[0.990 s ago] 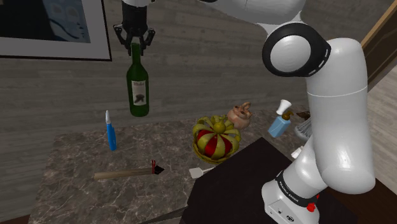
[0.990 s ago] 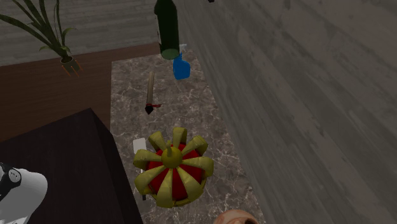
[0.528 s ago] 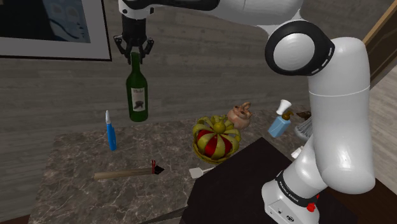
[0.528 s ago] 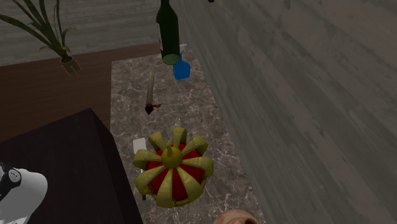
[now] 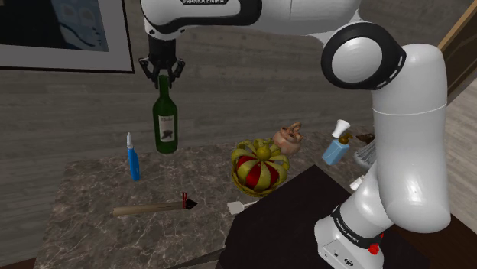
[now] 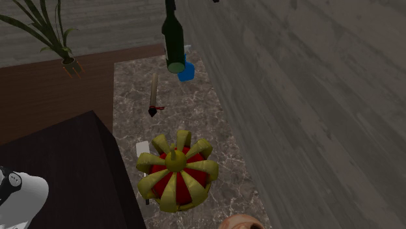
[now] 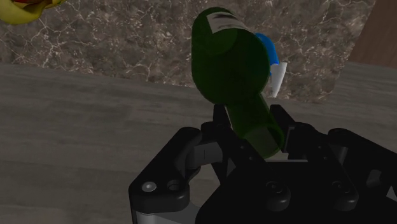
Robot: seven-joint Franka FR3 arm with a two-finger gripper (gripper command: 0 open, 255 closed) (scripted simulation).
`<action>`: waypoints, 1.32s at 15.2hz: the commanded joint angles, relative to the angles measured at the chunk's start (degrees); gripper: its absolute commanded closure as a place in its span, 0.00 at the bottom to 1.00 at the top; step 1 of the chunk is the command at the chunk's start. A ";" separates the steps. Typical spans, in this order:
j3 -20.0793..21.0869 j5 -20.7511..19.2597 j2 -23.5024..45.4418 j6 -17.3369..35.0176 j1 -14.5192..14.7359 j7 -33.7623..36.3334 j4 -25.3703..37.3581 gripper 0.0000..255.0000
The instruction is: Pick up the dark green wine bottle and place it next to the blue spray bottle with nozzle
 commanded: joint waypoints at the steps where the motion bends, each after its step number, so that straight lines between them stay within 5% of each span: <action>1: -0.01 -0.04 -0.07 1.70 -0.04 0.11 -1.71 1.00; 20: -0.30 -0.61 3.39 14.23 -0.16 1.00 -10.80 1.00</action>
